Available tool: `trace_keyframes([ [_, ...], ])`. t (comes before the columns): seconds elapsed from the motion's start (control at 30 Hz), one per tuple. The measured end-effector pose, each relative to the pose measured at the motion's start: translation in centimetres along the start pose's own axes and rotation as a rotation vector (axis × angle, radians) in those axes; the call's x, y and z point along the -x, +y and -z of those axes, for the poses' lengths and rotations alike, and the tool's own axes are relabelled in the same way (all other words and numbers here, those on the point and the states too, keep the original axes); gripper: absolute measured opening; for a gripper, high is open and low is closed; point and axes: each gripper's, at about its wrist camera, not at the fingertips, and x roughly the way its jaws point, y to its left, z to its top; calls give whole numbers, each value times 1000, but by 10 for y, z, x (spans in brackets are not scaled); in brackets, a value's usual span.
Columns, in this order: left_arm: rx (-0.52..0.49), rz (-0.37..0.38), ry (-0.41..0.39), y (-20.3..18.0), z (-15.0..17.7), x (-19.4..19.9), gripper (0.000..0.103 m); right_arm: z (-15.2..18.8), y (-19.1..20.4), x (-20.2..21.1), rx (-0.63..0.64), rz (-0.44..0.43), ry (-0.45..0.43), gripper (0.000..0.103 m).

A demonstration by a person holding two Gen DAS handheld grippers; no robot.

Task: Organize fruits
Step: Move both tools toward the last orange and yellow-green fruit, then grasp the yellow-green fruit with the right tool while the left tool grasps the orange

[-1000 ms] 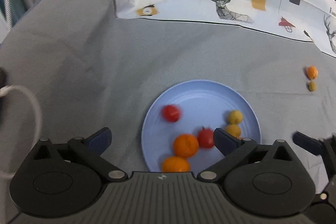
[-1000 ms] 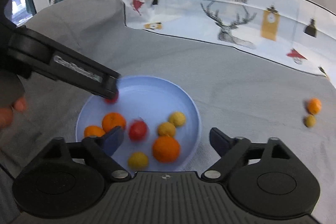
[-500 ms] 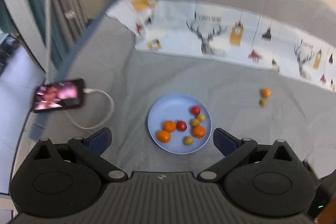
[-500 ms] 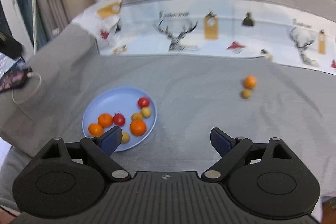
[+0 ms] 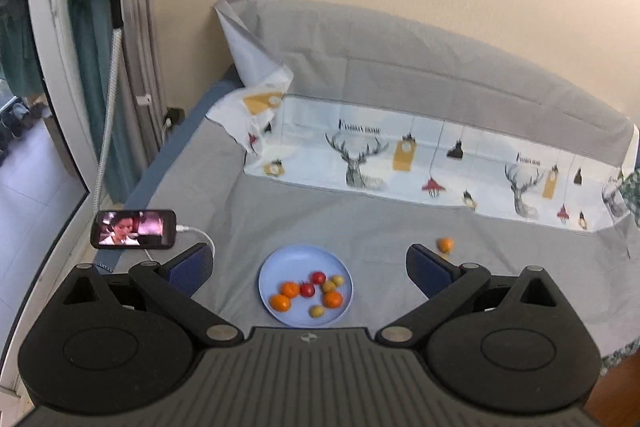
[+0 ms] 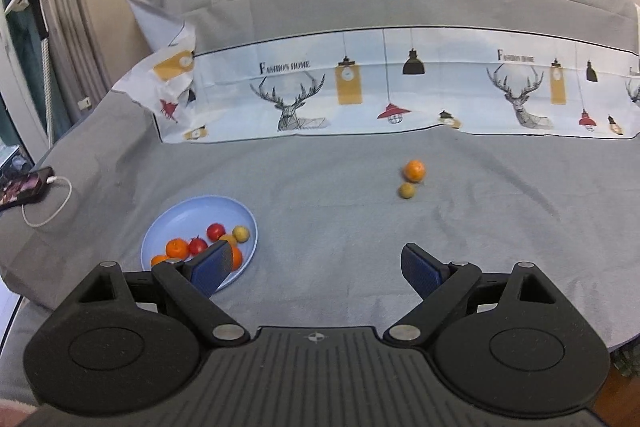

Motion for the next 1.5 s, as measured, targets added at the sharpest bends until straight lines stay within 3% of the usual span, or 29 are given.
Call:
trace_keyframes([
  [0.3,-91,-42,-75,-18,6,8,103,5,-7,3,-6,10,-15,92],
  [0.57,-87,-46,-54,-33,0,-28,103,8,-24,-22,-30,41,18,93],
  [0.77,-156,-8,42,-55,0,-111,103,4,-50,-83,-53,100,-16,98],
  [0.97,-190,-18,146,-72,2,-217,103,-3,-85,-192,-32,182,-49,99],
  [1.2,-164,-76,260,-81,9,-341,103,-13,-125,-313,-84,205,32,98],
  [1.27,-167,-86,300,-88,11,-371,103,-13,-130,-337,-89,202,42,90],
  [1.37,-158,-53,337,-107,13,-410,103,-10,-131,-347,-48,207,11,36],
  [1.4,-165,-34,339,-117,14,-424,103,-10,-132,-344,-41,195,0,26],
  [1.5,-211,20,356,-159,17,-464,103,-12,-148,-329,-62,268,13,26],
])
